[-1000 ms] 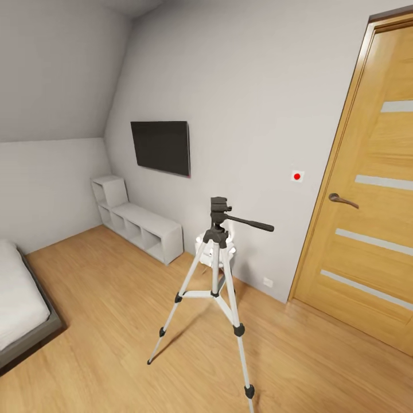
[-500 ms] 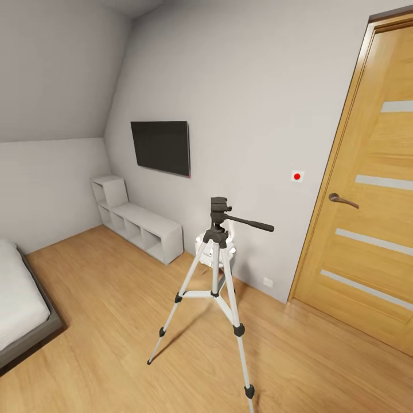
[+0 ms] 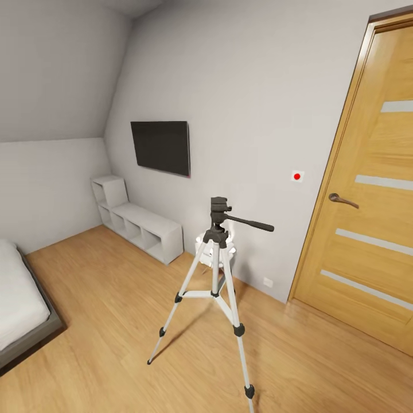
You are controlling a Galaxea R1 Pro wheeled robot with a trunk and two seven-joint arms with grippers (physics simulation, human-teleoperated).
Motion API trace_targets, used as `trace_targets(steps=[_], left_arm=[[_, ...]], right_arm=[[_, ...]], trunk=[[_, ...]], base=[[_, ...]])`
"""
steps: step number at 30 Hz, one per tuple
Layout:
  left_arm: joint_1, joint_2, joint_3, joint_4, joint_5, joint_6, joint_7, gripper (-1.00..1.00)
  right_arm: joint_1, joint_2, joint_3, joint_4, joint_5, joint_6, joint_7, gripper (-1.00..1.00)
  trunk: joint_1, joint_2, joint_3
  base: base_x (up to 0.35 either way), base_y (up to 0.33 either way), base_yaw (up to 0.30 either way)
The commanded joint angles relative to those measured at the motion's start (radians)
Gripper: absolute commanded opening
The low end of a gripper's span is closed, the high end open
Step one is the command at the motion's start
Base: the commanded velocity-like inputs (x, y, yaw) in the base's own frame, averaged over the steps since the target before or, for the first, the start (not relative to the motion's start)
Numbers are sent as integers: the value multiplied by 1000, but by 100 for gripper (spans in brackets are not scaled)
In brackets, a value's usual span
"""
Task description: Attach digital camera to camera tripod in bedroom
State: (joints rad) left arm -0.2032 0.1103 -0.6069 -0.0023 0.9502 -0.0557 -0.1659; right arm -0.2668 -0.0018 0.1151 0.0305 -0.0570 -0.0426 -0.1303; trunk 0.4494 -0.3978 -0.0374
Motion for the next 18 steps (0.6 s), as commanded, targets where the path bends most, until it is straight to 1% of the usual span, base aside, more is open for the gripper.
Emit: trace_targets(steps=[1, 18], left_arm=[[-1, 0, -8, 1, 7, -3, -3, -100], [-1, 0, -8, 1, 7, -3, -4, -100]], right_arm=[[-2, 1, 8, 3, -6, -4, -2, 100], [-2, 5, 7, 3, -7, -2, 2, 100]], trunk=[[1, -2, -2], [1, -2, -2]], base=[[0, 0, 0], [0, 0, 0]])
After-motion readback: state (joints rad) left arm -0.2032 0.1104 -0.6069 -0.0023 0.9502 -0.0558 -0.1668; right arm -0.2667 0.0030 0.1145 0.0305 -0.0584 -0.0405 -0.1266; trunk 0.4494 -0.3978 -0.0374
